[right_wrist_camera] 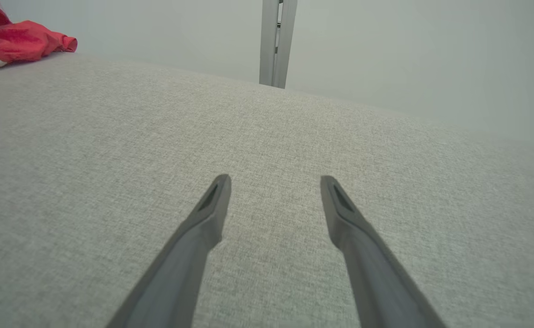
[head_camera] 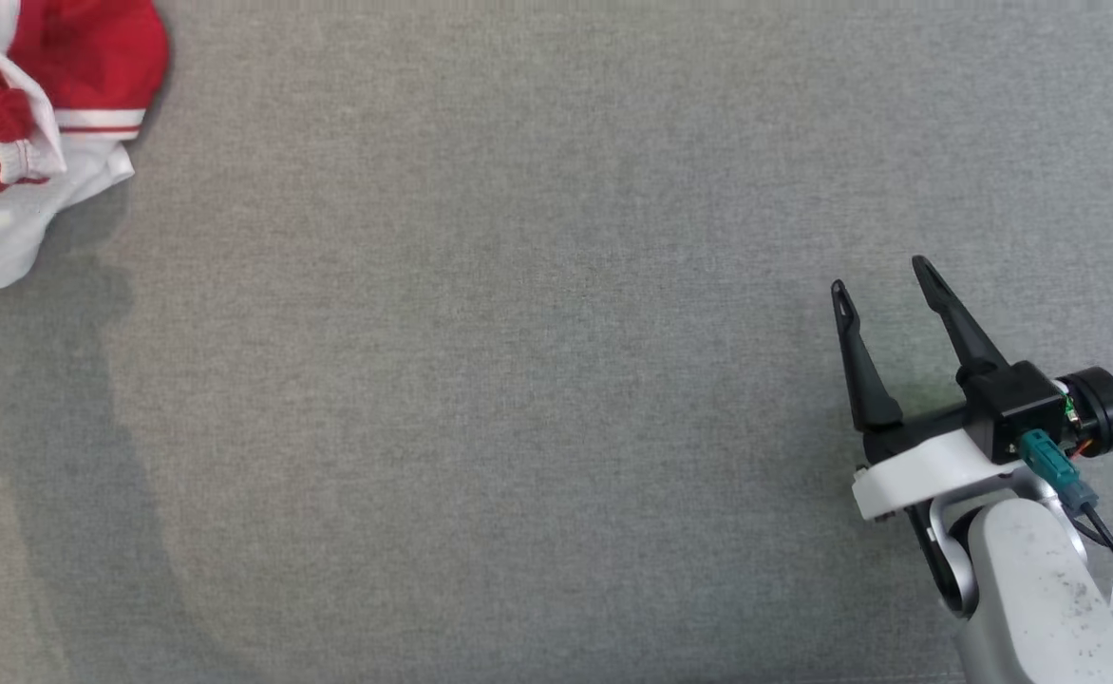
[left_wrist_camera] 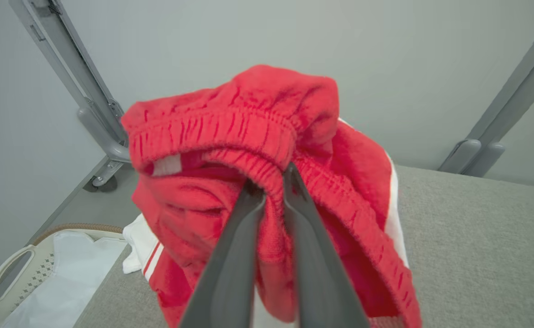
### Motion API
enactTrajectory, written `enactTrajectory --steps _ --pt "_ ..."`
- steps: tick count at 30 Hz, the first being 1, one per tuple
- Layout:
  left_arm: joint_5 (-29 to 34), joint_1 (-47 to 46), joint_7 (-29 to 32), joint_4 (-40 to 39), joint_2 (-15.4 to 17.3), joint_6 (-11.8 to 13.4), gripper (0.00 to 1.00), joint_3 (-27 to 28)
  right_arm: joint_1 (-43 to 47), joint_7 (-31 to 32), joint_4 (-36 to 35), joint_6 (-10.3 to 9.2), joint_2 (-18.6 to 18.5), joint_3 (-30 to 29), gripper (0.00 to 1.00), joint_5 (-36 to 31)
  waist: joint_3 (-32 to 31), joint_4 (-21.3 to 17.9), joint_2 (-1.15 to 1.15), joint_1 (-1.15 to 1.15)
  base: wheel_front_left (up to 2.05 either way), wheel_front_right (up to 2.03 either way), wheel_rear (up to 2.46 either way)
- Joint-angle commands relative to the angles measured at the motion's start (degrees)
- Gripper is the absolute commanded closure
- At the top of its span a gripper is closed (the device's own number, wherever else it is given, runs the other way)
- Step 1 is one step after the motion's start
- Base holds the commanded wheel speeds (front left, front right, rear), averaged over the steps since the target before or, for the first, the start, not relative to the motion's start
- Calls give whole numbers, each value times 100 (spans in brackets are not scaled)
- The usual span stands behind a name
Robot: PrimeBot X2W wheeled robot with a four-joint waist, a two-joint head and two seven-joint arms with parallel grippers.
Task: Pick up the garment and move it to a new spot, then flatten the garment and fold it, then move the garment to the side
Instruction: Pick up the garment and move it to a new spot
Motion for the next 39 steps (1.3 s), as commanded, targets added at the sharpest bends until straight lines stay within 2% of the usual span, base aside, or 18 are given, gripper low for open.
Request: enactTrajectory --steps 1,7,11,17,22,29,33,39 --pt "44 33 -40 -125 92 8 100 -91 104 -2 44 -4 -21 5 0 63 -459 -76 0 0 0 0 0" --pt "32 14 79 -852 202 8 100 -634 340 -2 156 -4 -20 32 0 279 -1147 -263 0 0 0 0 0" --pt "-97 44 249 -1452 71 8 100 -1018 534 -2 222 -4 -20 42 0 381 -1527 -452 0 0 0 0 0" --pt "-354 326 473 -2327 -482 8 100 -1689 796 -2 264 -4 -20 -19 0 487 -1833 -791 0 0 0 0 0" --pt "-516 674 517 -2698 -933 8 100 -2344 873 -2 239 -4 -19 -84 0 526 -1803 -1075 0 0 0 0 0" --pt "-594 1238 250 -2368 -1250 8 100 -3223 704 -2 206 -4 -19 -52 0 678 -1430 -1441 0 0 0 0 0" --pt "-656 1510 16 -1881 -1225 8 100 -3641 650 -2 184 -4 -19 -4 0 724 -1200 -1550 0 0 0 0 0" --pt "-758 1665 -396 -1032 -1186 7 100 -3933 548 -2 155 -4 -19 -20 0 746 -975 -1589 0 0 0 0 0"
